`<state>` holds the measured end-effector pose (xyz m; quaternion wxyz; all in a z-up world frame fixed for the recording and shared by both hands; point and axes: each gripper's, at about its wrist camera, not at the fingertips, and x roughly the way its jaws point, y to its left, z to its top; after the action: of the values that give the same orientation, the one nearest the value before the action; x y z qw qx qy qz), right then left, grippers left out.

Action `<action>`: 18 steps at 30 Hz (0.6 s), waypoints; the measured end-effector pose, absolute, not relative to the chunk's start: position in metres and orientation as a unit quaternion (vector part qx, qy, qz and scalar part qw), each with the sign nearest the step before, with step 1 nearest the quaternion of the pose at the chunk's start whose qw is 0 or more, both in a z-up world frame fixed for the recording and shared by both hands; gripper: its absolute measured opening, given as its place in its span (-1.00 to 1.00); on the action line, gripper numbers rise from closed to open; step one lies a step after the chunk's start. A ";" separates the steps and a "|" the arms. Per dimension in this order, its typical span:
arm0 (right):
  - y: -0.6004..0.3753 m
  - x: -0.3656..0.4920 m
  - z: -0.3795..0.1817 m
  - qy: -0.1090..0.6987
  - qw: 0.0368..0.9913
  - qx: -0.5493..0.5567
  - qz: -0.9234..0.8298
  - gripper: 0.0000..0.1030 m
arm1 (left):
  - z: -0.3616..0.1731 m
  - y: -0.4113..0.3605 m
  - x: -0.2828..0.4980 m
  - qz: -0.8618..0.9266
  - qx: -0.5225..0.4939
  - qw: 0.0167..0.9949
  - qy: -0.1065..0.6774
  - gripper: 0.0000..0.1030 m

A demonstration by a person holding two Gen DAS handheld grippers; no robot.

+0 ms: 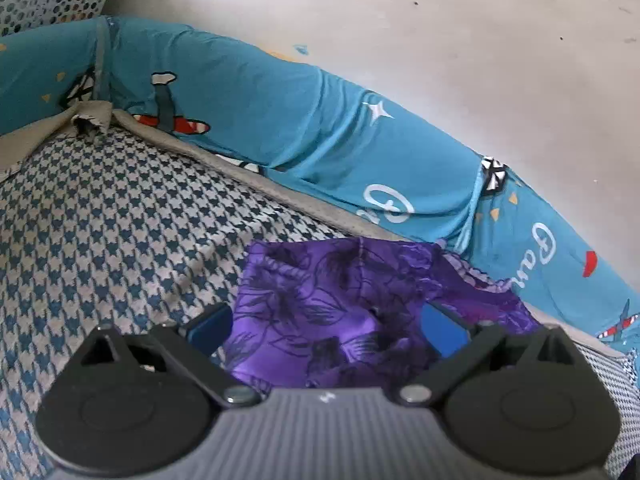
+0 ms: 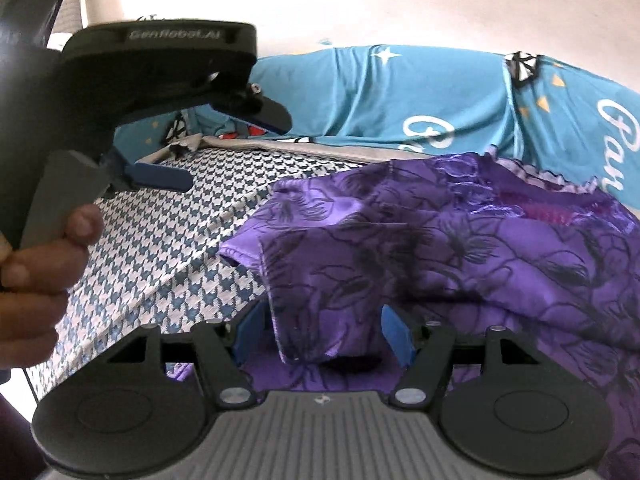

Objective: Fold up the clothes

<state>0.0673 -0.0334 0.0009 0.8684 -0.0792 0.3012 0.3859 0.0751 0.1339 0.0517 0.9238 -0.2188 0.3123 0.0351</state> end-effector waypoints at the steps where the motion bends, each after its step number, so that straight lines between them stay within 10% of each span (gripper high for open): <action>1: -0.031 0.068 -0.001 0.300 0.869 -0.083 0.386 0.26 | 0.051 0.135 0.075 0.038 -0.219 0.924 0.312 0.96; 12: -0.015 0.072 -0.018 0.297 0.869 -0.115 0.378 0.24 | 0.048 0.141 0.077 0.051 -0.229 0.918 0.321 0.96; 18: -0.023 0.081 -0.016 0.308 0.879 -0.081 0.356 -0.48 | 0.046 0.142 0.077 0.058 -0.230 0.915 0.326 0.99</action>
<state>0.0812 -0.0233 -0.0157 0.8786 -0.0811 0.3076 0.3562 0.0775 0.1424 0.0464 0.9152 -0.2304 0.3255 0.0580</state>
